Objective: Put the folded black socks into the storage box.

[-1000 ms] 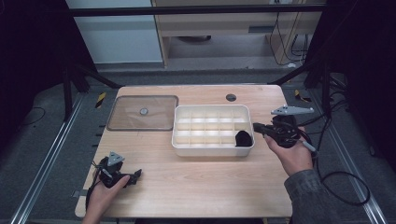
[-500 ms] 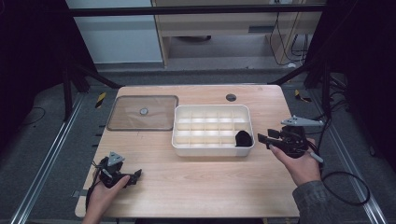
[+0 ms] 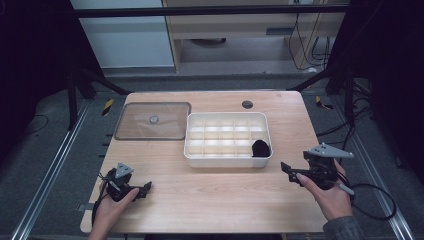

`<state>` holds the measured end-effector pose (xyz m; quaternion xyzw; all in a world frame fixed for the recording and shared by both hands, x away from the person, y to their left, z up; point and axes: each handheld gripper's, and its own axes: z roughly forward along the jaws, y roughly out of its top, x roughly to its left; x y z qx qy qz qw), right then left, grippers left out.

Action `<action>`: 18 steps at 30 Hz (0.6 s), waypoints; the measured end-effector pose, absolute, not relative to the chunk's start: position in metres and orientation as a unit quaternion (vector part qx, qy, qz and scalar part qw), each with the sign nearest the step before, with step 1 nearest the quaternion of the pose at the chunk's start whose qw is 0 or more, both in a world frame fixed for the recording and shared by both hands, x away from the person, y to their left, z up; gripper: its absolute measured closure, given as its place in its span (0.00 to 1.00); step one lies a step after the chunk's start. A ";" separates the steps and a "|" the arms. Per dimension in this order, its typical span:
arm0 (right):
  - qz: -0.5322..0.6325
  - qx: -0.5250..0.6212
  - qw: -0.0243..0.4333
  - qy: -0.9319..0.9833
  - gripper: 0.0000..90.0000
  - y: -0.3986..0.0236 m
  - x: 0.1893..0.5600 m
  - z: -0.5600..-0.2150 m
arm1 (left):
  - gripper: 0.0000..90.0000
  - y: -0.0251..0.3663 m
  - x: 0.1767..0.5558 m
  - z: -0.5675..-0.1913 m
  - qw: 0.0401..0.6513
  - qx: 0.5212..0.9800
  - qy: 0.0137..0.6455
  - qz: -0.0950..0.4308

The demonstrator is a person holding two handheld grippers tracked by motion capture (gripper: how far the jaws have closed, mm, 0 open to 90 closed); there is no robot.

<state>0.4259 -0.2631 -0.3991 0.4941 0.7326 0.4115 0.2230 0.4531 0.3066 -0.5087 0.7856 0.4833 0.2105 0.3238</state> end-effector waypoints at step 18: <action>0.377 0.494 0.191 0.759 0.15 -0.263 0.410 -0.463 | 0.00 0.307 0.453 -0.509 0.324 0.785 0.484 0.210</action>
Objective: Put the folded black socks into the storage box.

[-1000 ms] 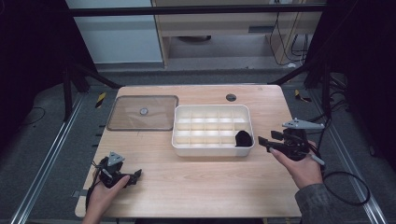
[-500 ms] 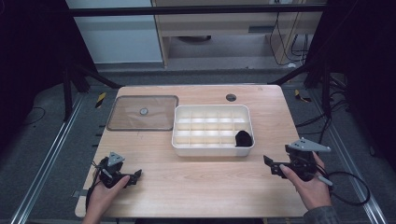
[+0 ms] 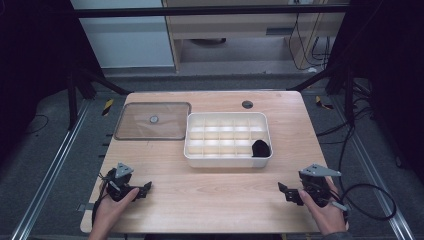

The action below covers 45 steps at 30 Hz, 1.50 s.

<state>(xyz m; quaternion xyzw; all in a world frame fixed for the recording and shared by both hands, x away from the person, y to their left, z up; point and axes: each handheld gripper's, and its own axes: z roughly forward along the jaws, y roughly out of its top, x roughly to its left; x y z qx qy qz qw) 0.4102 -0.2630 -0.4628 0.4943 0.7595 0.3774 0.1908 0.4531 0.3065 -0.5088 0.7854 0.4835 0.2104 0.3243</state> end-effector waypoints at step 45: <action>0.343 0.514 0.212 0.757 0.07 -0.229 0.441 -0.512 | 0.00 0.308 0.455 -0.508 0.324 0.793 0.472 0.206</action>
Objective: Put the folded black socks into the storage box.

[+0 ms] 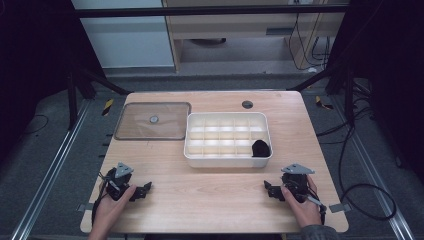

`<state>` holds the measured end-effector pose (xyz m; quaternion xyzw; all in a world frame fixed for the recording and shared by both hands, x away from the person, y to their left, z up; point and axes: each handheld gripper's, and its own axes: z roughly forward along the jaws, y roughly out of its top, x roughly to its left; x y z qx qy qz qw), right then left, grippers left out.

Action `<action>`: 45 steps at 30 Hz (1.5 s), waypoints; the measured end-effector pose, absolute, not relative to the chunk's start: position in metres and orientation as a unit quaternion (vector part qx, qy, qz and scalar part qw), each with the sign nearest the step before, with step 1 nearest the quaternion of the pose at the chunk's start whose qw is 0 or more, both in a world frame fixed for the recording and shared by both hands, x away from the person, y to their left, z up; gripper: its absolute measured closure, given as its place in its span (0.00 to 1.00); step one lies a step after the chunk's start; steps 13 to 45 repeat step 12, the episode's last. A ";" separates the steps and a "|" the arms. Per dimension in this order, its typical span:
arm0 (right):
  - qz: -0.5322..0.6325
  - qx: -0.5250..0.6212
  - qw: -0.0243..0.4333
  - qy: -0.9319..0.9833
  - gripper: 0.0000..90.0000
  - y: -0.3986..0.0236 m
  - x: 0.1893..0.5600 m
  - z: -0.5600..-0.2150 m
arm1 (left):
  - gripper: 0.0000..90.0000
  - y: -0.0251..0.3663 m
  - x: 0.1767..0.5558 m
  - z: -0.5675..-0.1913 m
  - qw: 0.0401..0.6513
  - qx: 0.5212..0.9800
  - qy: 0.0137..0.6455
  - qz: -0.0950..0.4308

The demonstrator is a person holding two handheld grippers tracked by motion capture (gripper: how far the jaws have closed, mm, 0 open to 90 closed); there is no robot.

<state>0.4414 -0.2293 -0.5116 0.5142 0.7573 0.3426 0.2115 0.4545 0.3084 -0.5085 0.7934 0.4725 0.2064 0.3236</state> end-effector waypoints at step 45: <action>0.323 0.532 0.220 0.751 0.01 -0.220 0.441 -0.513 | 0.00 0.306 0.462 -0.509 0.326 0.786 0.482 0.211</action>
